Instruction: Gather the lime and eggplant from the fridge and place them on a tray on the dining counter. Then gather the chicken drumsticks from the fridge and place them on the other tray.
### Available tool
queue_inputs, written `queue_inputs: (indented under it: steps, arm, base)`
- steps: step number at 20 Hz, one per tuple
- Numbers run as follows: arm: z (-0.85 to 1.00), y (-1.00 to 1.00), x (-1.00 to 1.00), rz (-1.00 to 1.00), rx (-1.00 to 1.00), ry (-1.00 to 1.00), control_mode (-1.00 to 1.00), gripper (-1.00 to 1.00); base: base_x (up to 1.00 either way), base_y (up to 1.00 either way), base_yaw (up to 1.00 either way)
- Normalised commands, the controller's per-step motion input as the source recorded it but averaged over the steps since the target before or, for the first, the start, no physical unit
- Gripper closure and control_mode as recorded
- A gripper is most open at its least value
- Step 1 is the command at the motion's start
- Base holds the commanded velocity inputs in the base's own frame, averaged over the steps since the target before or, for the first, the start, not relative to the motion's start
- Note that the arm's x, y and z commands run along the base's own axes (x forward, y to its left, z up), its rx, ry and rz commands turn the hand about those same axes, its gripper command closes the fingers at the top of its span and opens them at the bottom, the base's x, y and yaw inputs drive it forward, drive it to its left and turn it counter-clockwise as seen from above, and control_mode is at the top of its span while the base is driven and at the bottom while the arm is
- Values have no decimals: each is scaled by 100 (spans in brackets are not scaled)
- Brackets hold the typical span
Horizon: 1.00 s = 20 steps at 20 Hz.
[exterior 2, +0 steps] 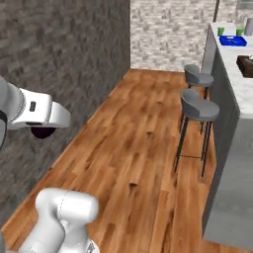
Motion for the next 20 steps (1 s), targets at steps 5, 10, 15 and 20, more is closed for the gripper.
queue_inputs:
  steps: [5, 10, 15, 20]
  arm:
    - [0, 0, 0, 0, 0, 0, 100, 100]
    - [0, 0, 0, 0, 0, 0, 100, 100]
    - [0, 0, 0, 0, 0, 0, 100, 100]
    - [0, 0, 0, 0, 0, 0, 100, 100]
  base:
    - [88, 45, -63]
    - [91, 51, -61]
    - [98, 54, -57]
    - [91, 60, -59]
